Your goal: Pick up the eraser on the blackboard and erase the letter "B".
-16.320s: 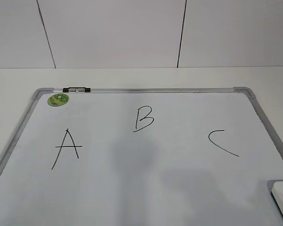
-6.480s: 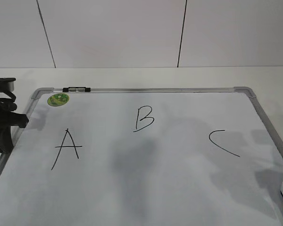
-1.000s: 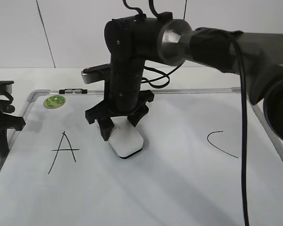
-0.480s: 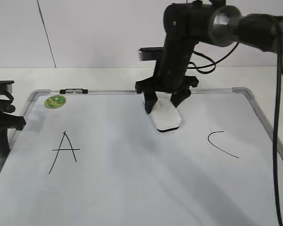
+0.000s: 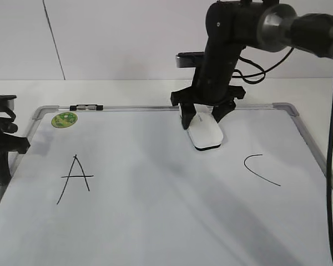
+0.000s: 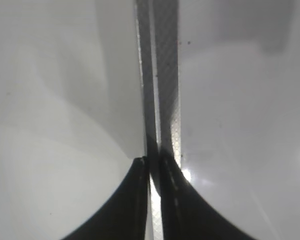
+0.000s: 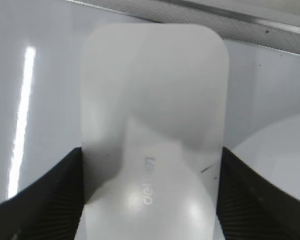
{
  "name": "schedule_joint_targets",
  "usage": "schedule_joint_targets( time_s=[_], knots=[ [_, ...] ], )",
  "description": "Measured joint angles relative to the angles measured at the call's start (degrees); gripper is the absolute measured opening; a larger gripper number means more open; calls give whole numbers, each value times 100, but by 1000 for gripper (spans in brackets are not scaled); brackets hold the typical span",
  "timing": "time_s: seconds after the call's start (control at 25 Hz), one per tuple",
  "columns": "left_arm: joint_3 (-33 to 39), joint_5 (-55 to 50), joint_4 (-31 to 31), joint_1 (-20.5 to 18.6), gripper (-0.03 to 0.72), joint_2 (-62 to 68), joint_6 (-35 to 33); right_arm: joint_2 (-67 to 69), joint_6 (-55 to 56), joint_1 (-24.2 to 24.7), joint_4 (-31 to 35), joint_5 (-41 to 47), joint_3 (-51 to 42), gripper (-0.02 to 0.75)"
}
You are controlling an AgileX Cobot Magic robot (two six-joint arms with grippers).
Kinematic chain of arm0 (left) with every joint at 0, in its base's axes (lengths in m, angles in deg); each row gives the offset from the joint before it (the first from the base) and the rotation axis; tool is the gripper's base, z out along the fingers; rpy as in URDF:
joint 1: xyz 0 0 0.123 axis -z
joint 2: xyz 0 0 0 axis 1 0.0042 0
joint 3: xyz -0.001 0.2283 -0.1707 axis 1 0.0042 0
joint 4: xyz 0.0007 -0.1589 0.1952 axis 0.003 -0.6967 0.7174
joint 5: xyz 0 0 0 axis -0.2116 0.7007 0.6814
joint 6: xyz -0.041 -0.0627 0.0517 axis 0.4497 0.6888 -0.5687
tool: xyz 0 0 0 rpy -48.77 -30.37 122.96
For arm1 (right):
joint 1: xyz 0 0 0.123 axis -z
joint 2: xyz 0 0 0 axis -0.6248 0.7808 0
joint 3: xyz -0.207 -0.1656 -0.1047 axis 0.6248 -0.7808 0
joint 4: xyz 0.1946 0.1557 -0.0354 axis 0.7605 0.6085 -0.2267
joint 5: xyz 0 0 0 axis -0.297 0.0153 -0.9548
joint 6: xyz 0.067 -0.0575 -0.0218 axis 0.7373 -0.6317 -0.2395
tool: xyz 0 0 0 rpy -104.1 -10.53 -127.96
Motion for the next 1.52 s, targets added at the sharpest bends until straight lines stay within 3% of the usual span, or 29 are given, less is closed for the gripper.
schedule_joint_targets(
  time_s=[0.16,0.4,0.56,0.84,1.16,1.52],
  knots=[
    [0,-45,33,0,35,0,0,0,0,-349,-174,-10,20,553],
    [0,-80,33,0,36,0,0,13,-71,-1254,13,-22,20,553],
    [0,-128,33,-6,36,0,0,48,-178,-1468,13,-11,90,553],
    [0,-142,33,-6,36,0,0,83,-196,-1206,136,73,202,553],
    [0,-142,33,-6,36,0,0,93,-148,-231,147,42,220,553],
    [0,-148,33,-6,36,0,0,15,-137,-152,356,30,204,552]
  ],
)
